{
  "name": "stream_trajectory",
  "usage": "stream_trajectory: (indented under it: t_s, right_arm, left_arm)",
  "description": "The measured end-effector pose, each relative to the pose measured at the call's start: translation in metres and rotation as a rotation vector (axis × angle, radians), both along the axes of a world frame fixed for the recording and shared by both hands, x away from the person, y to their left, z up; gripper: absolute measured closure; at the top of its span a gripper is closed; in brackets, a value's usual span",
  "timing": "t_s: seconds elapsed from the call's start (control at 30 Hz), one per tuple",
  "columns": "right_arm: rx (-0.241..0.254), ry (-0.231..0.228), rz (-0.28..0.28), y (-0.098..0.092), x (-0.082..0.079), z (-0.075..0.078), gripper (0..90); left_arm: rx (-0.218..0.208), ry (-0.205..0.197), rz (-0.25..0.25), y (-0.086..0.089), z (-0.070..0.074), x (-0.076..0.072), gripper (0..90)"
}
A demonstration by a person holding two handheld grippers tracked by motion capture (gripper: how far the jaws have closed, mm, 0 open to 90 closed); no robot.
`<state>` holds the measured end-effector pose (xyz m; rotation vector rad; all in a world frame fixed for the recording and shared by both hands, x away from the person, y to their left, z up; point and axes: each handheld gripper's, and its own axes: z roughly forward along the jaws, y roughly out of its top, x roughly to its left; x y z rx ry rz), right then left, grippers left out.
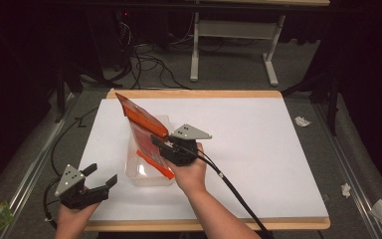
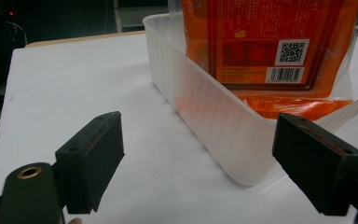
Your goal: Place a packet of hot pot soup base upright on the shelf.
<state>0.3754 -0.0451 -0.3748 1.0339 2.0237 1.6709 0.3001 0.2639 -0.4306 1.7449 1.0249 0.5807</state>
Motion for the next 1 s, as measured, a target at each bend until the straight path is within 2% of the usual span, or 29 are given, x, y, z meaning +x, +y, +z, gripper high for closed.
stream_trajectory:
  t_s: [0.27, 0.4, 0.5, 0.67, 0.87, 1.0]
  right_arm:
    - [0.026, 0.010, -0.007, -0.003, -0.002, -0.006, 72.5]
    - [0.058, 0.020, -0.007, -0.007, -0.004, -0.013, 72.4]
    - [0.027, 0.032, -0.005, -0.003, -0.007, -0.019, 72.3]
    - [0.028, 0.033, 0.000, -0.004, -0.015, -0.029, 72.3]
    - [0.039, 0.055, 0.000, -0.016, -0.020, -0.038, 72.3]
    - [0.030, 0.048, 0.009, -0.019, -0.023, -0.042, 72.2]
  left_arm:
    - [0.001, 0.002, -0.004, -0.001, 0.000, 0.001, 17.1]
    - [0.004, 0.001, -0.007, -0.002, 0.000, 0.000, 17.1]
    - [0.006, 0.002, -0.007, -0.002, 0.000, 0.000, 17.1]
    - [0.004, 0.004, -0.009, -0.002, 0.000, 0.000, 17.1]
    - [0.012, 0.007, -0.019, -0.004, -0.001, 0.001, 17.1]
    - [0.007, 0.006, -0.016, -0.004, -0.001, 0.001, 17.1]
